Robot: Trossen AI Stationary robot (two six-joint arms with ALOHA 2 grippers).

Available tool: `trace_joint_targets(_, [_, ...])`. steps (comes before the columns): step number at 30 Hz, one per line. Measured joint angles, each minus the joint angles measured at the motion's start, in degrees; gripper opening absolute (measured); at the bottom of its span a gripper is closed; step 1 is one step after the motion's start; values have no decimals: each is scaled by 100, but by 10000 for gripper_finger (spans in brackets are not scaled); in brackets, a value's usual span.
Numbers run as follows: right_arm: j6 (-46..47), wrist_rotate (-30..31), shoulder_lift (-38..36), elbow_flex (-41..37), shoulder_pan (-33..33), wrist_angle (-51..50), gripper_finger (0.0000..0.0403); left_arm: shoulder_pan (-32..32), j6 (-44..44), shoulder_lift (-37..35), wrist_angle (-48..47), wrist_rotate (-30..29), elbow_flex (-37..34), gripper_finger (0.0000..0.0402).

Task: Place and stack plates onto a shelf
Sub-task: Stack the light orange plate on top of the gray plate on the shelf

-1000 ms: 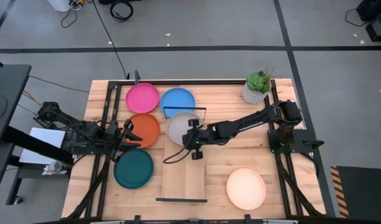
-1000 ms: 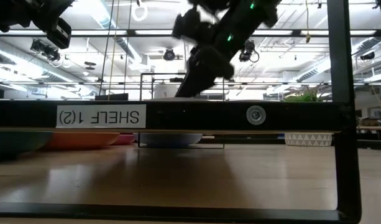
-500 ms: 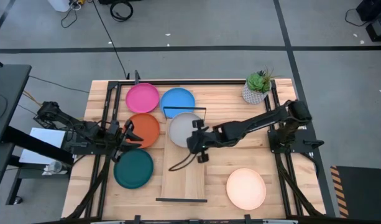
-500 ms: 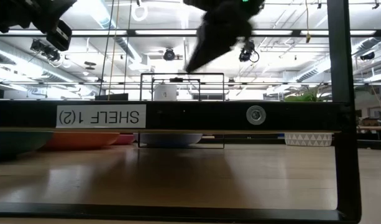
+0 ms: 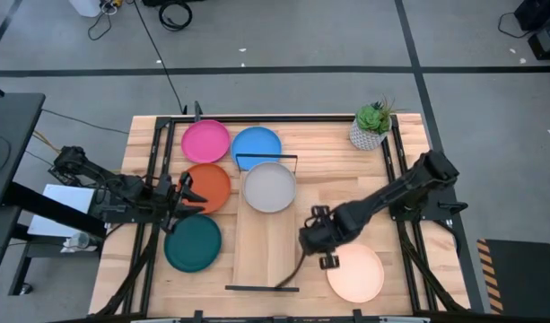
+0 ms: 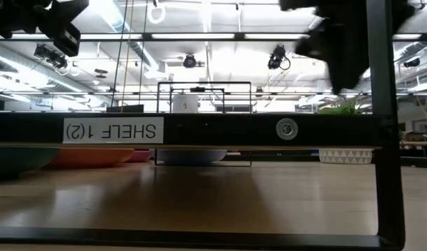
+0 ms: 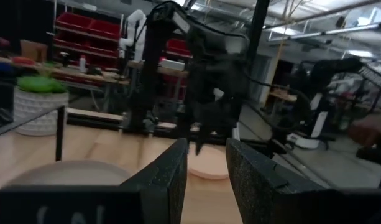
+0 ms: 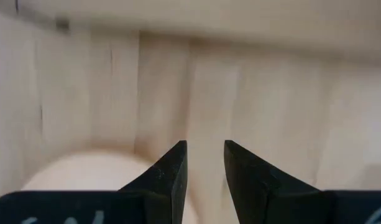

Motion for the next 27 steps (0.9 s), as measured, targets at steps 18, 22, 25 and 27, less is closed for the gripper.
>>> trace_joint_targets(18, [-71, -837, 669, -555, 270, -482, 115, 0, 991, 0, 185, -51, 9, 118])
trace_joint_targets(22, [-258, -1015, 665, -783, 236, -240, 112, 0, 989, 0, 188, -51, 9, 118])
trace_joint_targets(25, [-327, -1038, 665, -897, 226, -121, 90, 0, 989, 0, 188, -49, 9, 118])
trace_joint_targets(27, [-404, -1062, 665, -951, 218, -90, 66, 0, 971, 0, 185, -50, 9, 118])
